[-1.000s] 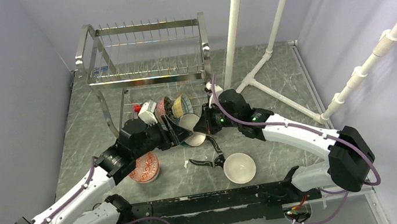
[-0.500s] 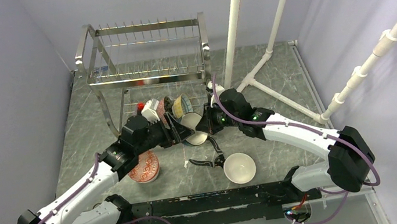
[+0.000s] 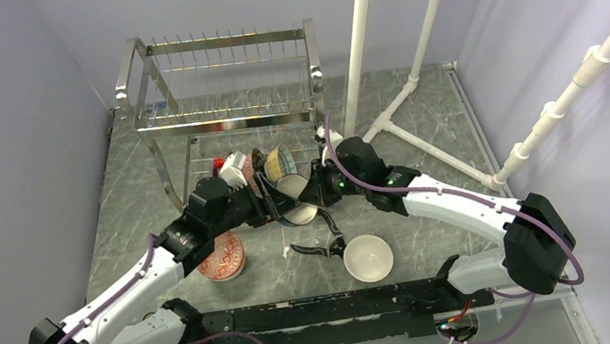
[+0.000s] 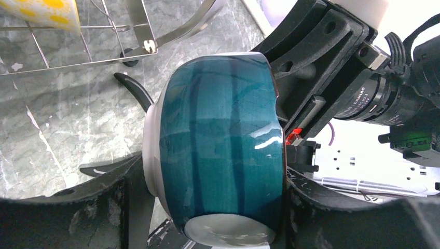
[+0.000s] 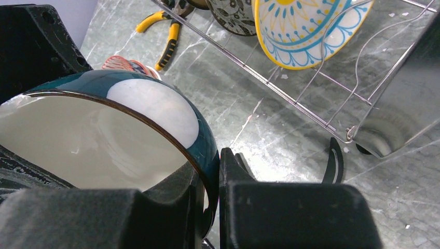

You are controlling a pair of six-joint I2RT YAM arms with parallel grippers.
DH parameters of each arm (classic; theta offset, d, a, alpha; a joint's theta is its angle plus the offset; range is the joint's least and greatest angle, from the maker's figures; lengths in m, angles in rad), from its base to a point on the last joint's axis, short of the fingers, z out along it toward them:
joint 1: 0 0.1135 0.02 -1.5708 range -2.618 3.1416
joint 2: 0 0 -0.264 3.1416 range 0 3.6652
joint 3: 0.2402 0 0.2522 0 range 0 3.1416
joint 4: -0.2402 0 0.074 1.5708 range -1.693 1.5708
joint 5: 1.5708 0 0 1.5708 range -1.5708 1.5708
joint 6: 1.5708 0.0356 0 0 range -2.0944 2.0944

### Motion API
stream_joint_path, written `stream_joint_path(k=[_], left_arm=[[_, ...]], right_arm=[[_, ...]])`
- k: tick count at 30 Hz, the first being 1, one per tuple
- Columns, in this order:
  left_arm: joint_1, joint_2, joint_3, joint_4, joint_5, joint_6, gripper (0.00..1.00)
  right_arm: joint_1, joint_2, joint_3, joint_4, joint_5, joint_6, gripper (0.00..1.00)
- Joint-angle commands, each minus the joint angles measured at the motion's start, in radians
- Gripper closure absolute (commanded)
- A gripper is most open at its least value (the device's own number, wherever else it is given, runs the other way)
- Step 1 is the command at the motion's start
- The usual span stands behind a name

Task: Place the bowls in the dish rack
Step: Adjust the bowl.

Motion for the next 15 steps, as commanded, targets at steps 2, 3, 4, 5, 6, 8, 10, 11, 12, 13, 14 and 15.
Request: stream_joint_path(k=[2,3,4,5,6,8,10,11,12,13,14,15], left_arm=[[0.016,-0.046,0.006,-0.009,-0.019,0.011,0.88],[0.018,-0.05,0.008,-0.019,-0.02,0.015,0.94],[0.021,-0.053,0.01,-0.028,-0.026,0.016,0.97],[0.022,-0.056,0.011,-0.036,-0.032,0.017,0.97],[0.025,-0.059,0.012,-0.044,-0.04,0.021,0.97],[0.032,-0.061,0.021,-0.071,-0.055,0.036,0.97],[0.043,-0.059,0.035,-0.108,-0.071,0.06,0.97],[0.048,-0.059,0.045,-0.132,-0.084,0.073,0.97],[0.051,-0.057,0.056,-0.159,-0.098,0.089,0.97],[0.055,-0.054,0.064,-0.182,-0.114,0.106,0.97],[0.059,-0.051,0.077,-0.213,-0.146,0.121,0.97],[0.063,-0.045,0.09,-0.241,-0.17,0.136,0.97]], right_arm=[[-0.006,-0.01,0.036,0.116,-0.019,0.017,0.97],[-0.006,-0.009,0.036,0.116,-0.02,0.016,0.94],[-0.007,-0.008,0.039,0.116,-0.021,0.015,0.92],[-0.008,-0.005,0.041,0.113,-0.021,0.014,0.89],[-0.007,-0.003,0.044,0.112,-0.021,0.013,0.87],[-0.009,-0.002,0.049,0.11,-0.02,0.011,0.81],[-0.012,-0.005,0.048,0.108,-0.015,0.01,0.64],[-0.012,-0.01,0.045,0.108,-0.01,0.011,0.58],[-0.014,-0.014,0.042,0.106,-0.004,0.011,0.53],[-0.013,-0.019,0.039,0.103,0.004,0.01,0.47],[-0.015,-0.024,0.036,0.101,0.011,0.01,0.44],[-0.017,-0.027,0.035,0.099,0.017,0.011,0.4]])
